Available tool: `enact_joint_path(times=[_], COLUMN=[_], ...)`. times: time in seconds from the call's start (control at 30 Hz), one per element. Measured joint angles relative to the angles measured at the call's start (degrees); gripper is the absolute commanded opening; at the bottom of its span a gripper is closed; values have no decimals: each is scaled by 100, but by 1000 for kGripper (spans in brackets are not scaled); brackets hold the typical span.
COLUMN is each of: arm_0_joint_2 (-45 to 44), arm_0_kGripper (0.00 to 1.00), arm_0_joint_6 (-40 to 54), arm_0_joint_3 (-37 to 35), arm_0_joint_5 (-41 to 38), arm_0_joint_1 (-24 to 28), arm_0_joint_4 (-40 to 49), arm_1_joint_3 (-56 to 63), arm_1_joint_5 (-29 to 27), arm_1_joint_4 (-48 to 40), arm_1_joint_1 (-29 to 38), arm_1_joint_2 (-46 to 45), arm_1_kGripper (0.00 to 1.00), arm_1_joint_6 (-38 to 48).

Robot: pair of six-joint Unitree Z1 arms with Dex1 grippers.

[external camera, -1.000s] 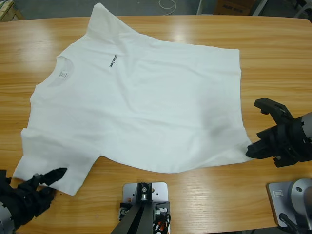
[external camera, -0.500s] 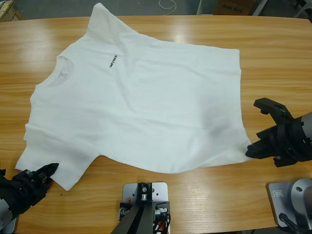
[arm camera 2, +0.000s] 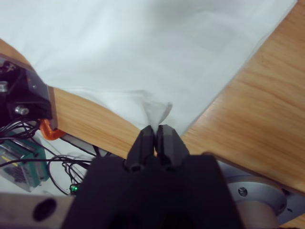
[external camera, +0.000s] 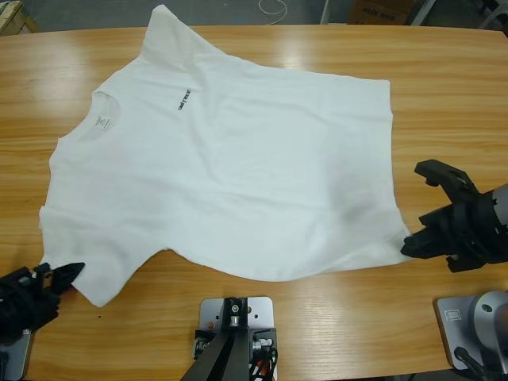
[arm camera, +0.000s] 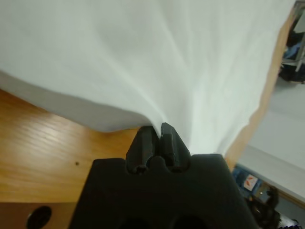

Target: Fold clothes

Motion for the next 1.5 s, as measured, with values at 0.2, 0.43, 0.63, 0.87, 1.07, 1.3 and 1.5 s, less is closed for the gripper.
enact_joint_path(times=[0.2,0.43,0.63,0.87,1.07,1.3,1.5], arm_0_joint_2=[-384,-1032,-1015,-514,-308,-139,224], arm_0_kGripper=[0,0,0,0,0,0,0], arm_0_joint_6=[118,1639,2367,4113,5587,8127,9791], arm_0_joint_3=[-816,-918,-825,-777,-778,-785,-860], arm_0_joint_5=[-336,-389,30,149,53,-1546,-3163], arm_0_joint_1=[93,1578,2237,2909,3703,4976,6003], arm_0_joint_4=[1182,1470,805,-820,-1899,-3080,-3451], arm_1_joint_3=[-3,-252,-397,-506,-615,-929,-1160], arm_1_joint_5=[-7,-379,-565,-568,-652,-670,-670], arm_1_joint_4=[0,-1,-156,-258,-277,-279,-279], arm_1_joint_1=[0,0,-14,-79,-248,-345,-439], arm_1_joint_2=[-146,-196,-111,102,146,437,732], arm_1_kGripper=[0,0,0,0,0,0,0], arm_1_joint_6=[0,-104,-251,-363,-487,-585,-657])
